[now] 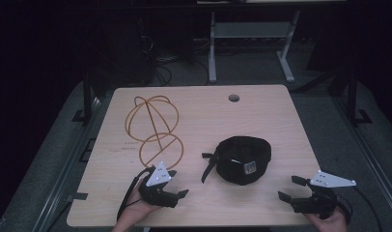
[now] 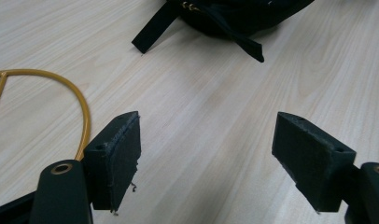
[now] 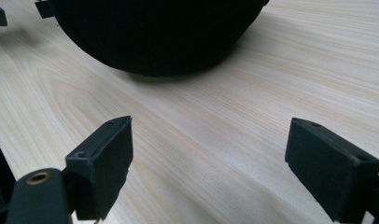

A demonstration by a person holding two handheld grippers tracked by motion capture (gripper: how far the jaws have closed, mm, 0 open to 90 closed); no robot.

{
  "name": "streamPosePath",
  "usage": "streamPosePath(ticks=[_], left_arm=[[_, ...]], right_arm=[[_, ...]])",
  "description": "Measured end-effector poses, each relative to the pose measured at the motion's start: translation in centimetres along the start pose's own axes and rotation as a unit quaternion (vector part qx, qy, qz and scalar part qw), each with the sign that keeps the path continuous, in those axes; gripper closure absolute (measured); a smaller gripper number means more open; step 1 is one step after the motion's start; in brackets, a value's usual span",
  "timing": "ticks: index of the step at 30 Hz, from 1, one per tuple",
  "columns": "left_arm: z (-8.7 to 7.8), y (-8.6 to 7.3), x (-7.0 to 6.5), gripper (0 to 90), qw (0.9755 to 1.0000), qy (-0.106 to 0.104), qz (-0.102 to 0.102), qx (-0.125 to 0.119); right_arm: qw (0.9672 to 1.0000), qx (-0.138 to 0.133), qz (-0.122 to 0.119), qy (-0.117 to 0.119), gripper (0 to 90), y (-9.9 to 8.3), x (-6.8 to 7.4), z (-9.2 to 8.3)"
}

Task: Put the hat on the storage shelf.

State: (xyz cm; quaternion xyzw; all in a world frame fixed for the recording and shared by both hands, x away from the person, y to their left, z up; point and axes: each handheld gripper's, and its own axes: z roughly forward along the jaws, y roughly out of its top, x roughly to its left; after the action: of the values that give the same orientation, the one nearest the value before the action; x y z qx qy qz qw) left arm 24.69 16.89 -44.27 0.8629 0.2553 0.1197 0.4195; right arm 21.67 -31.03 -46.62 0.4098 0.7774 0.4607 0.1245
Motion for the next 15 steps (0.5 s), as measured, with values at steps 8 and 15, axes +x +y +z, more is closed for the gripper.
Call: streamPosePath(ticks=[8,15], left_arm=[[-0.1,0.6,-0.5,23.5,0.9998,-0.014,0.0,-0.011],[-0.1,2.1,-1.0,23.3,0.9993,-0.03,0.005,-0.023]], right_arm=[[1.0,-0.005,-0.002,0.003,14.7,-0.1,0.1,-0.4],[0.9999,-0.009,-0.001,0.007,14.8,-0.2,-0.2,-0.6]])
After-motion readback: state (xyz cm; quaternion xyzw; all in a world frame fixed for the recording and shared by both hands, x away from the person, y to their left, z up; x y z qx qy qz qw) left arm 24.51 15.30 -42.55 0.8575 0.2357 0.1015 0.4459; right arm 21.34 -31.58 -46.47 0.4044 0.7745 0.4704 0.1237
